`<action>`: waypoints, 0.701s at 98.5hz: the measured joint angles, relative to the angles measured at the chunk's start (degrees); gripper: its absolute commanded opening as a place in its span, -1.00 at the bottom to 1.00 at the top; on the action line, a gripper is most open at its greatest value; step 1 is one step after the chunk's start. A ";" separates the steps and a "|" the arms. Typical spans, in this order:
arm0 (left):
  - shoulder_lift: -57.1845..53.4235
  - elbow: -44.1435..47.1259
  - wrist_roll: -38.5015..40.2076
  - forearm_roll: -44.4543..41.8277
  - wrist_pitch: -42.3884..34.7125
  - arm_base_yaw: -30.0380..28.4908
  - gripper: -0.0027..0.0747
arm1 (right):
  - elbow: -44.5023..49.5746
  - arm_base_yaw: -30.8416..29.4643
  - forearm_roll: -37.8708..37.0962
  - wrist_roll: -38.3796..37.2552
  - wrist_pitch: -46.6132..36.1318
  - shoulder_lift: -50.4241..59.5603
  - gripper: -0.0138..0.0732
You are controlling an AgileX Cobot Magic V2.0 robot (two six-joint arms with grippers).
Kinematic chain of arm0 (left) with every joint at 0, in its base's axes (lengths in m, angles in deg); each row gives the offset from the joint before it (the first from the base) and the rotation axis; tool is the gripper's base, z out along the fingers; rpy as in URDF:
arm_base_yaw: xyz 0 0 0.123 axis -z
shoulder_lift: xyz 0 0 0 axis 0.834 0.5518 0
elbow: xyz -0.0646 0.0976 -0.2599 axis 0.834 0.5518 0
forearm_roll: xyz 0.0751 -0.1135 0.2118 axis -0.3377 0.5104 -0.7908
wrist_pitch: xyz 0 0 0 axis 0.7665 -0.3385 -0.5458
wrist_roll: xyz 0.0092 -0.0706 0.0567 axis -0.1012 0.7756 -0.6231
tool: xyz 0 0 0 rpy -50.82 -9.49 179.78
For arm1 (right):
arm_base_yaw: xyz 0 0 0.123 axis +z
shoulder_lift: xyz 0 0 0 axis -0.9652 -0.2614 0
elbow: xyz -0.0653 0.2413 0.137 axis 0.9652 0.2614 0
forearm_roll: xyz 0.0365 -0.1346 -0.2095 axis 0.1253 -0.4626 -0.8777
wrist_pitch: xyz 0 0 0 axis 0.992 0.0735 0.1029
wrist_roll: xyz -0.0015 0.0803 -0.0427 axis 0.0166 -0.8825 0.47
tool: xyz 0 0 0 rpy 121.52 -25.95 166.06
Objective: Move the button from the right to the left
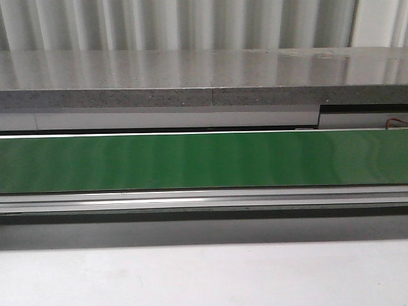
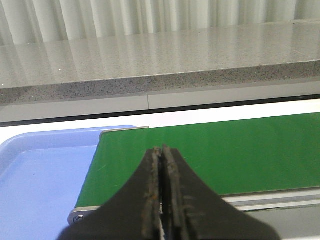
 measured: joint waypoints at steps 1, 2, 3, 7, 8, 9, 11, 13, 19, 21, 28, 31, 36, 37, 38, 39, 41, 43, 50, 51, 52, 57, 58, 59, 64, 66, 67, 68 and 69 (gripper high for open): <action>0.00 0.00 0.00 0.00 0.00 0.00 -0.98 | 0.00 0.00 0.00 0.00 0.00 0.00 -0.83; 0.00 0.00 0.00 0.00 0.00 0.00 -0.98 | 0.00 0.00 0.00 0.00 0.00 0.00 -0.83; 0.00 0.00 0.00 0.00 0.00 0.00 -0.98 | 0.00 0.00 0.00 0.00 0.00 0.00 -0.83; 0.00 0.00 0.00 0.00 0.00 0.00 -0.98 | 0.00 0.00 0.00 0.00 0.00 0.00 -0.83; 0.00 0.00 0.00 0.00 0.00 0.00 -0.98 | 0.00 0.00 0.00 0.00 0.00 0.00 -0.83; 0.00 0.00 0.00 0.00 0.00 0.00 -0.98 | 0.00 0.00 0.00 0.00 0.00 0.00 -0.83; 0.00 0.00 0.00 0.00 0.00 0.00 -0.98 | 0.00 0.00 0.00 0.00 0.00 0.00 -0.83; 0.00 0.00 0.00 0.00 0.00 0.00 -0.98 | 0.00 0.00 0.00 0.00 0.00 0.00 -0.83; 0.00 0.00 0.00 0.00 0.00 0.00 -0.98 | -0.29 0.00 0.00 0.00 1.27 0.00 -0.83; 0.00 0.00 0.00 0.00 0.00 0.00 -0.98 | -0.70 0.00 0.00 0.00 1.79 0.00 -0.83; 0.00 0.00 0.00 0.00 0.00 0.00 -0.98 | -2.80 0.00 0.00 0.00 5.29 0.00 -0.83; 0.00 0.00 0.00 0.00 0.00 0.00 -0.98 | -3.99 0.00 0.00 0.00 7.57 0.00 -0.83; 0.00 0.00 0.00 0.00 0.00 0.00 -0.98 | -6.79 0.00 0.00 0.00 11.06 -0.64 -0.83; 0.00 0.00 0.00 0.00 0.00 0.00 -0.98 | -7.18 0.00 0.00 0.00 11.58 -0.99 -0.83; 0.00 0.00 0.00 0.00 0.00 0.00 -0.98 | -7.56 0.00 0.00 0.00 12.64 -1.21 -0.83; 0.00 0.00 0.00 0.00 0.00 0.00 -0.98 | -8.39 0.00 0.00 0.00 13.17 -1.64 -0.83; 0.00 0.00 0.00 0.00 0.00 0.00 -0.98 | -9.66 0.00 0.00 0.00 14.83 -2.14 -0.83; 0.00 0.00 0.00 0.00 0.00 0.00 -0.98 | -10.95 0.00 0.00 0.00 16.46 -2.99 -0.83; 0.00 0.00 0.00 0.00 0.00 0.00 -0.98 | -15.47 0.00 0.00 0.00 22.00 -6.44 -0.83; 0.00 0.00 0.00 0.00 0.00 0.00 -0.98 | -15.93 0.00 0.00 0.00 22.56 -7.21 -0.83; 0.00 0.00 0.00 0.00 0.00 0.00 -0.98 | -16.38 0.00 0.00 0.00 23.70 -7.60 -0.83; 0.00 0.00 0.00 0.00 0.00 0.00 -0.98 | -20.03 0.00 0.00 0.00 27.59 -10.52 -0.83; 0.00 0.00 0.00 0.00 0.00 0.00 -0.98 | -20.48 0.00 0.00 0.00 28.14 -11.38 -0.83; 0.00 0.00 0.00 0.00 0.00 0.00 -0.98 | -20.91 0.00 0.00 0.00 29.23 -11.82 -0.83; 0.00 0.00 0.00 0.00 0.00 0.00 -0.98 | -24.21 0.00 0.00 0.00 32.06 -14.93 -0.83; 0.00 0.00 0.00 0.00 0.00 0.00 -0.98 | -24.90 0.00 0.00 0.00 32.62 -16.30 -0.83; 0.00 0.00 0.00 0.00 0.00 0.00 -0.98 | -25.54 0.00 -0.11 0.00 32.65 -17.20 -0.83; 0.00 0.00 0.00 0.00 0.00 0.00 -0.98 | -25.83 0.00 -0.12 0.00 32.65 -17.66 -0.83; 0.00 0.00 0.00 0.00 0.00 0.00 -0.98 | -26.38 0.00 -0.26 0.00 32.65 -18.57 -0.83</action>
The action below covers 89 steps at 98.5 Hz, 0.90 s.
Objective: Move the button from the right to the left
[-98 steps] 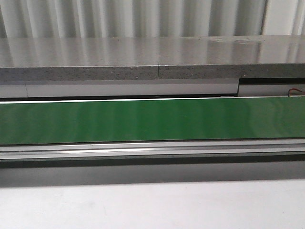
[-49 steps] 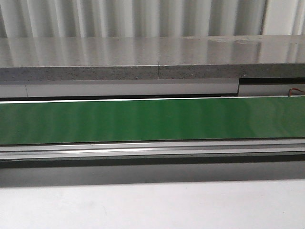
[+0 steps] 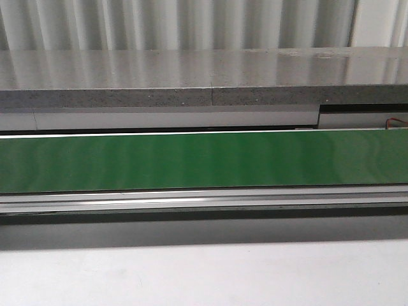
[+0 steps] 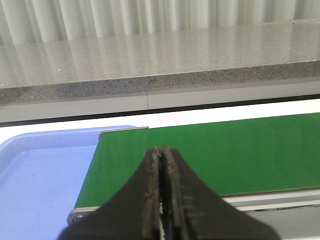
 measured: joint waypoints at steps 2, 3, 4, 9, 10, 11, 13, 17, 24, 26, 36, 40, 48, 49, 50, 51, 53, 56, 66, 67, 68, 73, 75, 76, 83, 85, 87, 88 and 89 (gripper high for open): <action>0.00 0.00 0.00 0.00 0.00 0.00 -0.98 | -0.72 0.00 -0.24 0.00 -0.18 -0.90 -0.83; 0.00 0.00 0.00 0.00 0.00 0.00 -0.98 | -0.95 0.00 -0.27 0.00 -0.28 -1.79 -0.83; 0.00 0.00 0.00 0.00 0.00 0.00 -0.98 | -1.15 0.00 -0.36 0.00 -0.54 -2.23 -0.83; 0.00 0.00 0.00 0.00 0.00 0.00 -0.98 | -2.44 0.00 -0.74 0.00 -1.65 -5.09 -0.83; 0.00 0.00 0.00 0.00 0.00 0.00 -0.98 | -2.58 0.00 -0.73 0.00 -1.79 -5.87 -0.83; 0.00 0.00 0.00 0.00 0.00 0.00 -0.98 | -2.71 0.00 -0.73 0.00 -2.04 -6.25 -0.83; 0.00 0.00 0.00 0.00 0.00 0.00 -0.98 | -3.09 0.00 -0.73 0.00 -2.32 -7.36 -0.83; 0.00 0.00 0.00 0.00 0.00 0.00 -0.98 | -3.86 0.00 -0.73 0.00 -2.56 -9.34 -0.83; 0.00 0.00 0.00 0.00 0.00 0.00 -0.98 | -5.27 0.00 -0.73 0.00 -2.60 -12.25 -0.83; 0.00 0.00 0.00 0.00 0.00 0.00 -0.98 | -5.76 0.00 -0.73 0.00 -2.60 -13.06 -0.83; 0.00 0.00 0.00 0.00 0.00 0.00 -0.98 | -8.52 0.00 -0.73 0.00 -1.64 -17.07 -0.83; 0.00 0.00 0.00 0.00 0.00 0.00 -0.98 | -9.97 0.00 -0.73 0.00 -0.64 -18.94 -0.82; 0.00 0.00 0.00 0.00 0.00 0.00 -0.98 | -12.90 0.00 -0.73 0.00 2.22 -22.63 -0.72; 0.00 0.00 0.00 0.00 0.00 0.00 -0.98 | -13.44 0.00 -0.73 0.00 2.49 -23.31 -0.69; 0.00 0.00 0.00 0.00 0.00 0.00 -0.98 | -13.72 0.00 -0.73 0.00 2.74 -23.63 -0.67; 0.00 0.00 0.00 0.00 0.00 0.00 -0.98 | -14.27 0.00 -0.73 0.00 3.28 -23.97 -0.62; 0.00 0.00 0.00 0.00 0.00 0.00 -0.98 | -14.82 0.00 -0.62 0.00 4.04 -24.98 -0.54; 0.00 0.00 0.00 0.00 0.00 0.00 -0.98 | -16.15 0.00 -0.37 0.00 4.94 -26.70 -0.42; 0.00 0.00 0.00 0.00 0.00 0.00 -0.98 | -19.72 0.00 1.08 0.00 7.40 -31.53 0.13; 0.00 0.00 0.00 0.00 0.00 0.00 -0.98 | -19.95 0.00 1.25 0.00 7.65 -31.89 0.21; 0.00 0.00 0.00 0.00 0.00 0.00 -0.98 | -20.41 0.00 1.44 0.00 7.77 -32.60 0.24; 0.00 0.00 0.00 0.00 0.00 0.00 -0.98 | -21.91 0.00 1.96 0.00 8.44 -35.03 0.48; 0.00 0.00 0.00 0.00 0.00 0.00 -0.98 | -22.52 0.00 2.07 0.00 8.64 -36.04 0.55; 0.00 0.00 0.00 0.00 0.00 0.00 -0.98 | -22.74 0.00 2.09 0.00 8.92 -36.36 0.57; 0.00 0.00 0.00 0.00 0.00 0.00 -0.98 | -24.55 0.00 2.34 0.00 9.75 -39.46 0.64; 0.00 0.00 0.00 0.00 0.00 0.00 -0.98 | -25.05 0.00 2.34 0.00 9.83 -40.33 0.64; 0.00 0.00 0.00 0.00 0.00 0.00 -0.98 | -25.54 0.00 2.37 0.00 10.11 -41.20 0.63; 0.00 0.00 0.00 0.00 0.00 0.00 -0.98 | -25.69 0.00 2.37 0.00 10.28 -41.49 0.63; 0.00 0.00 0.00 0.00 0.00 0.00 -0.98 | -26.00 0.00 2.37 0.00 10.27 -42.07 0.63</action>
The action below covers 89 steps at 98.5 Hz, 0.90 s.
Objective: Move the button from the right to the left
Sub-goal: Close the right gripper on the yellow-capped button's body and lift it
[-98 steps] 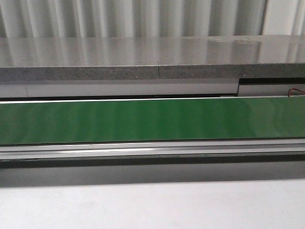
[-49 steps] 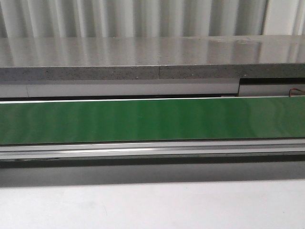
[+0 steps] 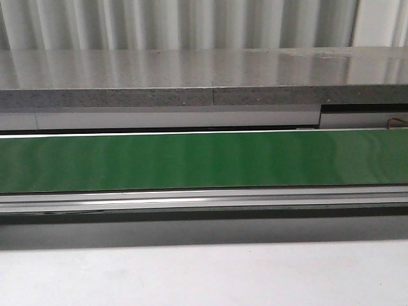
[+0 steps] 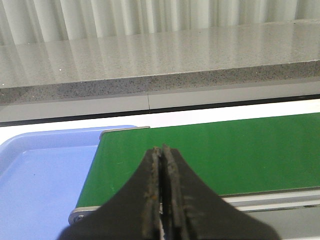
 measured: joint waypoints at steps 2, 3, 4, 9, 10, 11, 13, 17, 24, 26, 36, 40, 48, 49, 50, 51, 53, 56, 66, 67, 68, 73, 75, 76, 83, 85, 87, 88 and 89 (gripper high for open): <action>0.00 0.00 0.00 0.00 0.00 0.00 -0.98 | -0.45 0.00 0.00 0.00 0.28 -0.84 0.63; 0.00 0.00 0.00 0.00 0.00 0.00 -0.98 | -0.60 0.00 0.00 0.00 0.26 -1.12 0.63; 0.00 0.00 0.00 0.00 0.00 0.00 -0.98 | -0.90 0.00 0.00 0.00 0.41 -1.40 0.63; 0.00 0.00 0.00 0.00 0.00 0.00 -0.98 | -1.90 -0.26 0.11 0.00 0.53 -3.62 0.63; 0.00 0.00 0.00 0.00 0.00 0.00 -0.98 | -2.05 -0.27 0.10 0.00 0.53 -3.90 0.63; 0.00 0.00 0.00 0.00 0.00 0.00 -0.98 | -2.36 -0.39 0.10 0.00 0.53 -4.19 0.63; 0.00 0.00 0.00 0.00 0.00 0.00 -0.98 | -2.66 -0.64 0.10 0.00 0.63 -5.04 0.63; 0.00 0.00 0.00 0.00 0.00 0.00 -0.98 | -3.62 -1.39 0.23 0.00 0.77 -6.76 0.63; 0.00 0.00 0.00 0.00 0.00 0.00 -0.98 | -5.22 -3.35 0.45 0.00 0.77 -9.66 0.63; 0.00 0.00 0.00 0.00 0.00 0.00 -0.98 | -5.73 -4.11 0.45 0.00 0.77 -10.52 0.63; 0.00 0.00 0.00 0.00 0.00 0.00 -0.98 | -8.07 -8.33 0.45 0.00 0.77 -14.47 0.63; 0.00 0.00 0.00 0.00 0.00 0.00 -0.98 | -9.04 -10.20 0.45 0.00 0.77 -16.15 0.63; 0.00 0.00 0.00 0.00 0.00 0.00 -0.98 | -10.83 -13.65 0.45 0.00 0.77 -19.43 0.63; 0.00 0.00 0.00 0.00 0.00 0.00 -0.98 | -11.13 -14.25 0.45 0.00 0.77 -20.07 0.63; 0.00 0.00 0.00 0.00 0.00 0.00 -0.98 | -11.28 -14.54 0.45 0.00 0.77 -20.37 0.63; 0.00 0.00 0.00 0.00 0.00 0.00 -0.98 | -11.61 -15.10 0.45 0.00 0.77 -21.02 0.63; 0.00 0.00 0.00 0.00 0.00 0.00 -0.98 | -12.05 -15.89 0.45 0.00 0.77 -21.67 0.63; 0.00 0.00 0.00 0.00 0.00 0.00 -0.98 | -12.67 -16.82 0.45 0.00 0.77 -23.33 0.63; 0.00 0.00 0.00 0.00 0.00 0.00 -0.98 | -14.67 -19.10 0.34 0.00 0.77 -27.99 0.63; 0.00 0.00 0.00 0.00 0.00 0.00 -0.98 | -14.95 -19.31 0.34 0.00 0.77 -28.31 0.63; 0.00 0.00 0.00 0.00 0.00 0.00 -0.98 | -15.09 -19.40 0.34 0.00 0.77 -28.92 0.63; 0.00 0.00 0.00 0.00 0.00 0.00 -0.98 | -16.05 -19.81 0.25 0.00 0.77 -30.97 0.63; 0.00 0.00 0.00 0.00 0.00 0.00 -0.98 | -16.46 -19.81 0.25 0.00 0.77 -31.79 0.63; 0.00 0.00 0.00 0.00 0.00 0.00 -0.98 | -16.59 -19.92 0.25 0.00 0.77 -32.08 0.63; 0.00 0.00 0.00 0.00 0.00 0.00 -0.98 | -17.87 -19.92 0.25 0.00 0.77 -34.70 0.63; 0.00 0.00 0.00 0.00 0.00 0.00 -0.98 | -18.23 -19.92 0.25 0.00 0.77 -35.46 0.63; 0.00 0.00 0.00 0.00 0.00 0.00 -0.98 | -18.57 -19.92 0.25 0.00 0.77 -36.24 0.63; 0.00 0.00 0.00 0.00 0.00 0.00 -0.98 | -18.79 -19.92 0.25 0.00 0.77 -36.50 0.63; 0.00 0.00 0.00 0.00 0.00 0.00 -0.98 | -18.90 -19.92 0.25 0.00 0.77 -37.01 0.63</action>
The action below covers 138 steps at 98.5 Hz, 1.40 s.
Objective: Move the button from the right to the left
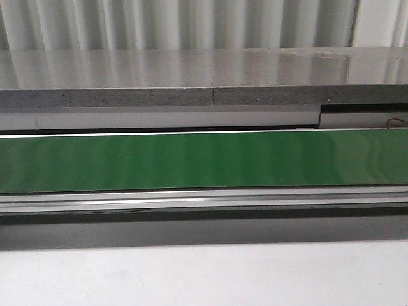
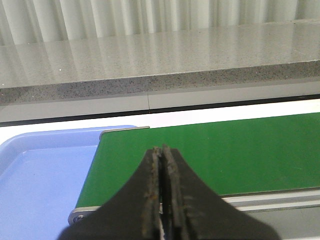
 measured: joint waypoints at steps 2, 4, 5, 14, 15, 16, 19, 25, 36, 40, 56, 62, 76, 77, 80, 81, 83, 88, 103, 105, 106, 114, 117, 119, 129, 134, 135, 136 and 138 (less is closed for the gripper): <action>0.00 0.00 0.00 0.00 0.00 0.00 -0.98 | -0.28 0.00 0.00 0.00 0.00 -0.78 0.63; 0.00 0.00 0.00 0.00 0.00 0.00 -0.98 | -0.58 0.00 0.00 0.00 0.00 -1.55 0.63; 0.00 0.00 0.00 0.00 0.00 0.00 -0.98 | -0.58 0.00 0.00 0.00 0.00 -1.80 0.63; 0.00 0.00 0.00 0.00 0.00 0.00 -0.98 | -1.38 0.00 -0.10 0.00 -0.27 -4.88 0.63; 0.00 0.00 0.00 0.00 0.00 0.00 -0.98 | -1.38 0.00 -0.10 0.00 -0.28 -5.09 0.63; 0.00 0.00 0.00 0.00 0.00 0.00 -0.98 | -1.38 0.00 -0.10 0.00 -0.42 -5.52 0.63; 0.00 0.00 0.00 0.00 0.00 0.00 -0.98 | -1.49 0.00 -0.10 0.00 -0.60 -6.33 0.63; 0.00 0.00 0.00 0.00 0.00 0.00 -0.98 | -1.62 0.00 -0.22 0.00 -1.34 -8.06 0.63; 0.00 0.00 0.00 0.00 0.00 0.00 -0.98 | -1.64 0.00 -1.03 0.00 -2.97 -10.75 0.63; 0.00 0.00 0.00 0.00 0.00 0.00 -0.98 | -1.64 0.00 -1.27 0.00 -3.36 -11.71 0.63; 0.00 0.00 0.00 0.00 0.00 0.00 -0.98 | -1.64 0.00 -2.15 0.00 -4.65 -14.01 0.19; 0.00 0.00 0.00 0.00 0.00 0.00 -0.98 | -1.64 0.00 -2.15 0.00 -4.74 -14.34 -0.08; 0.00 0.00 0.00 0.00 0.00 0.00 -0.98 | -1.74 0.00 -2.19 0.00 -5.10 -14.24 -0.36; 0.00 0.00 0.00 0.00 0.00 0.00 -0.98 | -1.74 0.00 -2.19 0.00 -5.10 -14.22 -0.36; 0.00 0.00 0.00 0.00 0.00 0.00 -0.98 | -1.74 0.00 -2.30 0.00 -5.11 -14.15 -0.35; 0.00 0.00 0.00 0.00 0.00 0.00 -0.98 | -1.74 0.00 -2.30 0.00 -5.23 -13.94 -0.35; 0.00 0.00 0.00 0.00 0.00 0.00 -0.98 | -1.74 0.00 -2.30 -0.11 -5.23 -13.66 -0.35; 0.00 0.00 0.00 0.00 0.00 0.00 -0.98 | -1.74 0.00 -2.30 -0.11 -5.23 -12.78 -0.35; 0.00 0.00 0.00 0.00 0.00 0.00 -0.98 | -1.74 0.52 -2.30 -0.11 -4.28 -7.92 -0.35; 0.00 0.00 0.00 0.00 0.00 0.00 -0.98 | -1.74 0.74 -2.30 -0.11 -3.86 -7.02 -0.35; 0.00 0.00 0.00 0.00 0.00 0.00 -0.98 | -1.74 0.91 -2.30 -0.11 -3.61 -6.70 -0.35; 0.00 0.00 0.00 0.00 0.00 0.00 -0.98 | -1.74 2.36 -2.30 -0.11 -1.98 -2.90 -0.35; 0.00 0.00 0.00 0.00 0.00 0.00 -0.98 | -1.74 3.07 -2.30 -0.11 -1.33 -1.62 -0.35; 0.00 0.00 0.00 0.00 0.00 0.00 -0.98 | -1.74 3.64 -2.15 -0.11 -0.79 -0.66 -0.35; 0.00 0.00 0.00 0.00 0.00 0.00 -0.98 | -1.74 6.61 -0.59 -0.11 1.74 3.26 -0.35; 0.00 0.00 0.00 0.00 0.00 0.00 -0.98 | -1.74 8.49 0.75 -0.11 3.35 4.75 -0.35; 0.00 0.00 0.00 0.00 0.00 0.00 -0.98 | -1.74 8.73 0.99 -0.11 3.55 5.11 -0.35; 0.00 0.00 0.00 0.00 0.00 0.00 -0.98 | -1.74 8.97 1.39 -0.11 3.76 5.27 -0.35; 0.00 0.00 0.00 0.00 0.00 0.00 -0.98 | -1.74 9.70 1.75 -0.11 4.41 5.69 -0.35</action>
